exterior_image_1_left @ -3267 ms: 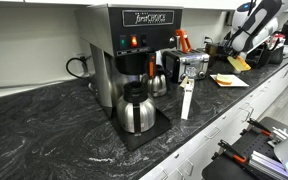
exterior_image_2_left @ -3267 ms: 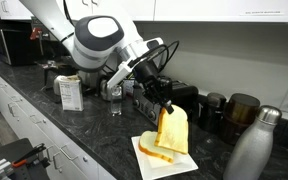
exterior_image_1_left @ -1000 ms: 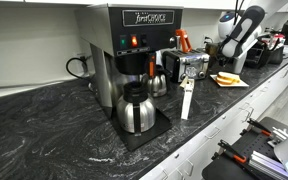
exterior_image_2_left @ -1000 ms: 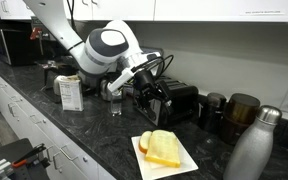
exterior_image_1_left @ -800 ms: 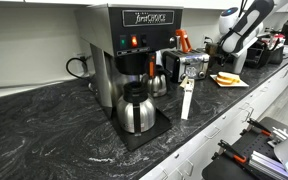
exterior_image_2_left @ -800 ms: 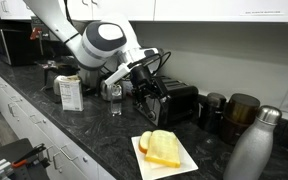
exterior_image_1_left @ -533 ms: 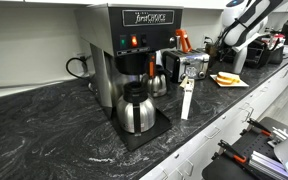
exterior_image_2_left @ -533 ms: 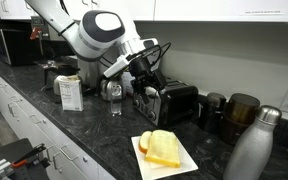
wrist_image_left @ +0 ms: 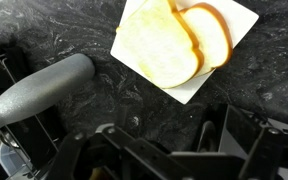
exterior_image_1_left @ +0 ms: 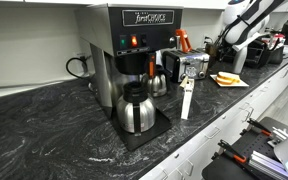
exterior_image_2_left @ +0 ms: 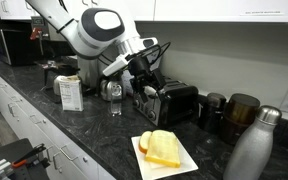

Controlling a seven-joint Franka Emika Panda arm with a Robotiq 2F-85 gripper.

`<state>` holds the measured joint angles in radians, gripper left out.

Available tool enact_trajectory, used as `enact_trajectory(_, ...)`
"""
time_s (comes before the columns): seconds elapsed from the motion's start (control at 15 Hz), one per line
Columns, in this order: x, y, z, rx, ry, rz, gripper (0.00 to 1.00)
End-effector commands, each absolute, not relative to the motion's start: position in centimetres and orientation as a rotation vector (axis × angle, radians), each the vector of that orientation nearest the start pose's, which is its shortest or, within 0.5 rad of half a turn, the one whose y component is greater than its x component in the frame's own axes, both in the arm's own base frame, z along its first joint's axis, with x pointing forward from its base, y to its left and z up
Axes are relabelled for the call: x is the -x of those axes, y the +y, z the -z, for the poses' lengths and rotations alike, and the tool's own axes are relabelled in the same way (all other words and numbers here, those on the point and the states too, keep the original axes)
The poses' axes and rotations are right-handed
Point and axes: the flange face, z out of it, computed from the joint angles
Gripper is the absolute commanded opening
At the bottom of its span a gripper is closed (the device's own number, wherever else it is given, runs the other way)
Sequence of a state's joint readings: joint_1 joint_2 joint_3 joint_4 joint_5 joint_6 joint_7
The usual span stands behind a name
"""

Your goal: Remove the piece of bread from the toaster.

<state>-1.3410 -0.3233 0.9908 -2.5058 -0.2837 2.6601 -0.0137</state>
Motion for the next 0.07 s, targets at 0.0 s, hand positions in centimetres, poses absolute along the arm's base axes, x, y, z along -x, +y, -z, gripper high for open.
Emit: enact_trajectory(0.0,-45.27,-15.55,-37.94,3.603,0.15,0.39,1.0)
